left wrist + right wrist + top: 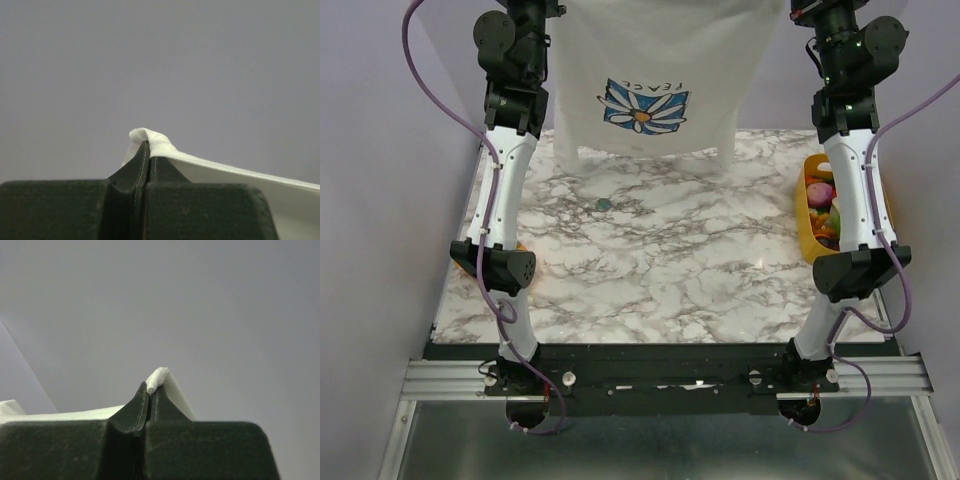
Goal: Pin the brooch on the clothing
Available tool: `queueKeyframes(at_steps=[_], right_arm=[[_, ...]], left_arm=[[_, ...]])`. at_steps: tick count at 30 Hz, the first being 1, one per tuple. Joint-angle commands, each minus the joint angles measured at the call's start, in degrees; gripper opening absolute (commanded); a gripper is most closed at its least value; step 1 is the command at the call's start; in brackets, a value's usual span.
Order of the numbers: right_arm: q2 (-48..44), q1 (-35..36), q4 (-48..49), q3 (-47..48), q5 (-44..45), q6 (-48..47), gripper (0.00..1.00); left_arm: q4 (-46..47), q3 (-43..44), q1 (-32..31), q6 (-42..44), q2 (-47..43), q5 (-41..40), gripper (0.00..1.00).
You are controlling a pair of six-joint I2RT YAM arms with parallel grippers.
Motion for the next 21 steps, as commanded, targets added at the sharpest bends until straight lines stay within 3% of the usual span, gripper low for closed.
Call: queueKeyframes(at_steps=[1, 7, 13, 21], right_arm=[[0.0, -1.4, 1.8, 2.1, -0.5, 0.5, 0.01], [-7.5, -1.4, 3.3, -12.0, -3.6, -1.6, 0.01], [-15.4, -1.5, 4.3, -25.4, -5.7, -2.1, 0.01], [-20.3, -1.4, -1.3, -30.9, -11.4, -2.4, 0.01]], left_arm=[[4.2, -0.4, 1.6, 1.8, -0.3, -0.7, 0.0], [2.6, -7.1, 1.7, 7.1, -5.2, 0.5, 0.0], [5.3, -23.7, 1.7, 9.3, -12.7, -0.7, 0.0], [15.0, -48.3, 1.7, 6.5, -27.7, -3.9, 0.0]])
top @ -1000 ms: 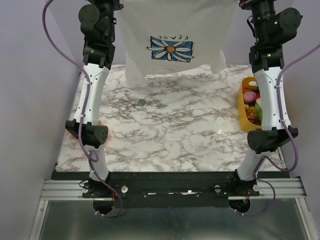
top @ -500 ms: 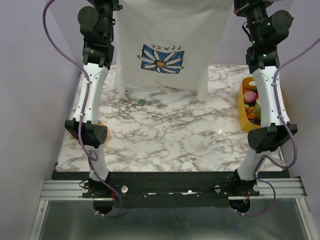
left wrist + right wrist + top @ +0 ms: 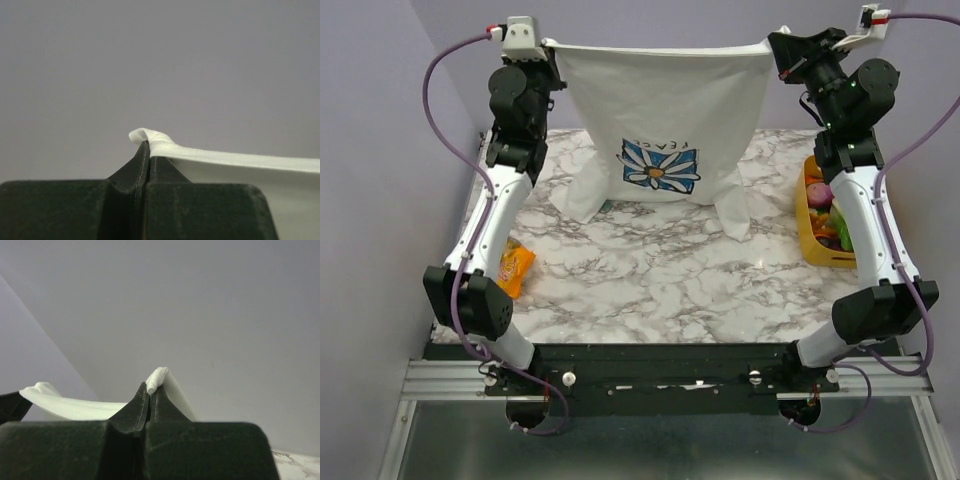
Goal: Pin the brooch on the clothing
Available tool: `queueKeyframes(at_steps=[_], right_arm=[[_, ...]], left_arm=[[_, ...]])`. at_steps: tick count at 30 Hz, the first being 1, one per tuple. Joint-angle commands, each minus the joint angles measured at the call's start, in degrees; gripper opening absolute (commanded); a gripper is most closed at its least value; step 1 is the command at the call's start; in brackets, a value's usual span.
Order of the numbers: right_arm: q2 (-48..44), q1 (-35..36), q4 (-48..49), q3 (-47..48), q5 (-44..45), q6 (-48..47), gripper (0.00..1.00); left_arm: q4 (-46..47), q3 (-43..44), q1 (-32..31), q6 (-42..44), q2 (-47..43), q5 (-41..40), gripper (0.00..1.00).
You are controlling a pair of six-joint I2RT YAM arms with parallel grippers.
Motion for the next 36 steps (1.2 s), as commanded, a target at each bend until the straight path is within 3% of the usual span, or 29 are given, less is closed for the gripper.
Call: queueKeyframes(at_steps=[1, 14, 22, 28, 31, 36], right_arm=[[-4.2, -0.8, -2.4, -2.3, -6.0, -0.8, 0.01], [-14.3, -0.8, -8.1, -11.9, -14.7, 0.8, 0.01], [-15.8, -0.8, -9.6, -10.8, -16.6, 0.6, 0.01], [-13.2, -0.8, -9.6, -5.0, -13.7, -0.1, 0.01], [-9.9, -0.8, -9.6, 0.1, -9.9, -0.6, 0.01], [-1.5, -1.0, -9.0, 10.2, -2.8, -1.2, 0.01]], left_arm=[[9.2, -8.5, 0.9, -0.7, -12.6, -4.5, 0.0], [4.1, -25.4, 0.9, -1.1, -30.5, -7.6, 0.0], [5.3, -26.4, 0.9, -2.4, -35.9, -8.4, 0.0], [4.4, -20.1, 0.9, -3.1, -31.0, -5.9, 0.0], [-0.1, -11.4, 0.9, -2.2, -23.9, -4.8, 0.0], [-11.6, 11.5, 1.1, -0.7, -9.8, -5.2, 0.0]])
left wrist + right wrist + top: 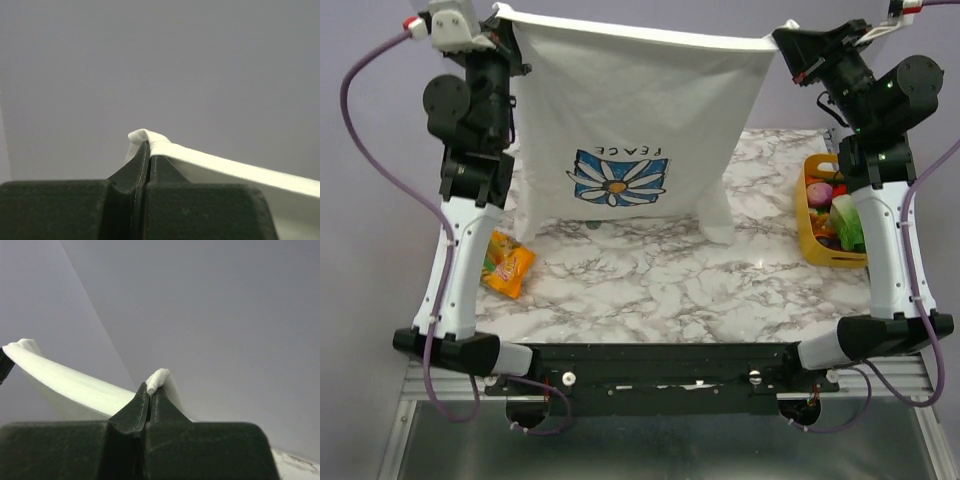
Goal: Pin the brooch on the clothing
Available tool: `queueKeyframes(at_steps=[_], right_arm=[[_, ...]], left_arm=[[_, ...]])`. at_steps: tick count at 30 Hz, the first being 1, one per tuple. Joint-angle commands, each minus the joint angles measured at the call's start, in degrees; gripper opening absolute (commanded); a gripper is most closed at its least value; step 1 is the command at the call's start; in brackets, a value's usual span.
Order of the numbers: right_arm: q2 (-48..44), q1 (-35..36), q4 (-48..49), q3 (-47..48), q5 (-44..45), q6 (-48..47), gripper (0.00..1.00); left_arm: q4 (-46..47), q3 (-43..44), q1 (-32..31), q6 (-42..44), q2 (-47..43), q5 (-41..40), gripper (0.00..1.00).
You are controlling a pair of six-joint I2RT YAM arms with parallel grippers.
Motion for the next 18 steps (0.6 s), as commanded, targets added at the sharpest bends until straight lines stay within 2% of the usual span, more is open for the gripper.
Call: queueKeyframes(at_steps=[1, 2, 4, 5, 8, 11, 16, 18], right_arm=[[7.7, -1.1, 1.0, 8.3, 11.1, -1.5, 0.01], [9.2, -1.2, 1.3, 9.8, 12.0, -1.5, 0.01], [14.4, -1.6, 1.8, 15.5, 13.8, -1.3, 0.01], [16.5, -1.7, 1.8, 18.0, 14.3, -1.1, 0.01], [24.1, -2.6, 1.8, 27.4, 15.8, 1.2, 0.01], [30.1, -3.0, 3.2, 34.9, 18.8, 2.1, 0.01], [33.4, -3.1, 13.4, 34.9, 24.4, 2.5, 0.01], [35.2, -3.2, 16.0, 36.6, 23.7, 2.3, 0.01]], left_arm=[[-9.8, 16.5, 1.3, 1.8, 13.2, -1.7, 0.0], [-10.8, 23.0, 1.4, 2.1, 15.8, -1.2, 0.0], [-14.2, 29.9, 1.5, 2.5, 23.6, -1.1, 0.0], [-15.1, 36.9, 1.5, 2.6, 26.4, -1.1, 0.0], [-16.4, 45.6, 1.5, 2.5, 35.0, -1.6, 0.0], [-9.2, 45.9, 1.5, 2.7, 37.6, -1.9, 0.0], [-0.7, 46.2, 1.5, 0.4, 41.5, -0.8, 0.0], [0.6, 48.3, 1.5, -1.0, 42.6, -1.1, 0.0]])
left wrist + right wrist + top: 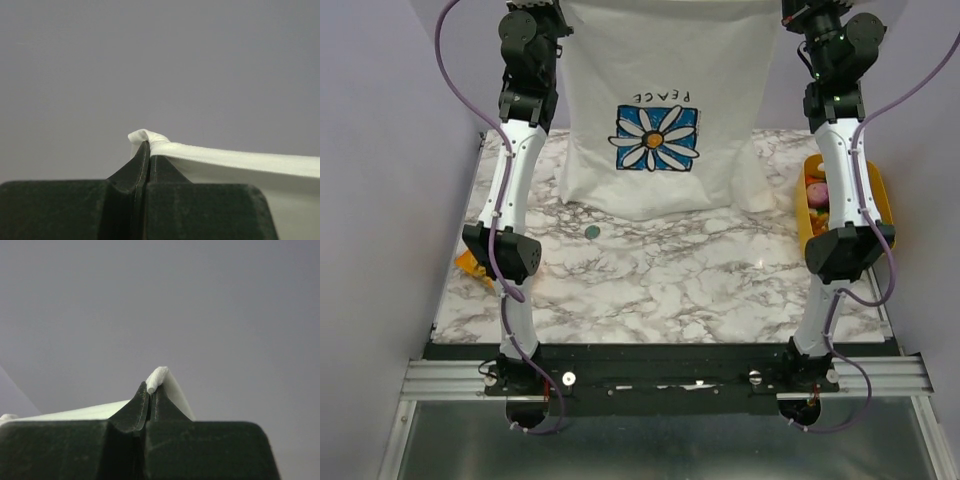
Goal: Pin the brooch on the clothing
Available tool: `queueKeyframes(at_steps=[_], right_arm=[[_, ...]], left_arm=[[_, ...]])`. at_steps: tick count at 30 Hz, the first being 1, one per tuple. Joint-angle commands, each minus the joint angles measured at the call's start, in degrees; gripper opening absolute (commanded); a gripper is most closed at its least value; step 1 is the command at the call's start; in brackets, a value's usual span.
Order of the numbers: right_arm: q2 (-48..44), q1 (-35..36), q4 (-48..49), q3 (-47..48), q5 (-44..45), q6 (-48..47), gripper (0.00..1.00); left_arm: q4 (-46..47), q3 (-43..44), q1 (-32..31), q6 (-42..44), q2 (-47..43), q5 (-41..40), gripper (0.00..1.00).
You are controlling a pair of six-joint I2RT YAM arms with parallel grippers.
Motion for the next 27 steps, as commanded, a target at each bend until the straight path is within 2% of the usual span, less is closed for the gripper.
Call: queueKeyframes(at_steps=[1, 3, 6, 8, 11, 14, 16, 17, 18, 20, 21, 24, 27], right_arm=[[2.1, -1.5, 9.6, 6.2, 5.1, -0.3, 0.01], [2.6, -1.5, 9.6, 7.7, 4.2, -0.7, 0.01], [-0.4, -1.5, 15.7, 2.4, 4.2, -0.9, 0.01], [-1.1, -1.8, 17.2, 2.3, 3.2, -1.7, 0.01], [-2.2, -2.0, 17.2, 0.1, -0.9, -3.0, 0.01], [-6.2, -2.3, 17.5, -10.4, -5.1, -2.8, 0.01], [-9.6, -2.6, 15.3, -18.9, -7.2, -2.8, 0.01], [-11.5, -2.6, 13.8, -28.2, -7.1, -3.2, 0.01], [-15.6, -2.6, 12.0, -32.7, -6.4, -3.5, 0.01], [-19.7, -2.6, 4.4, -42.2, -2.1, -2.7, 0.01], [-23.5, -2.6, 2.6, -51.6, 0.0, -1.6, 0.01], [-29.2, -2.6, 1.3, -71.1, 1.5, 2.0, 0.01], [-34.6, -2.5, 1.6, -80.9, -0.2, 5.2, 0.01]], left_arm=[[10.3, 5.1, 1.1, -2.4, 1.2, -1.8, 0.0], [11.8, 5.2, 0.9, -3.0, 1.1, -1.6, 0.0], [13.3, 4.5, -0.3, -2.4, -0.3, -1.1, 0.0], [13.6, 3.4, -1.7, 0.0, -2.3, -0.7, 0.0], [13.9, -2.2, -3.7, 3.2, -5.6, -0.5, 0.0], [13.5, -14.4, -5.1, 4.6, -10.5, -1.0, 0.0], [12.9, -27.2, -6.7, 4.8, -14.7, -3.3, 0.0], [12.9, -32.2, -7.4, 4.3, -16.4, -6.2, 0.0], [14.4, -43.5, -8.1, 2.2, -18.5, -8.0, 0.0], [18.7, -56.0, -8.8, -1.4, -24.8, -7.5, 0.0], [21.4, -66.1, -9.3, -4.0, -26.5, -9.6, 0.0], [24.3, -79.8, -12.3, -7.8, -32.3, -9.6, 0.0], [22.3, -85.7, -15.8, -8.4, -35.5, -9.2, 0.0]])
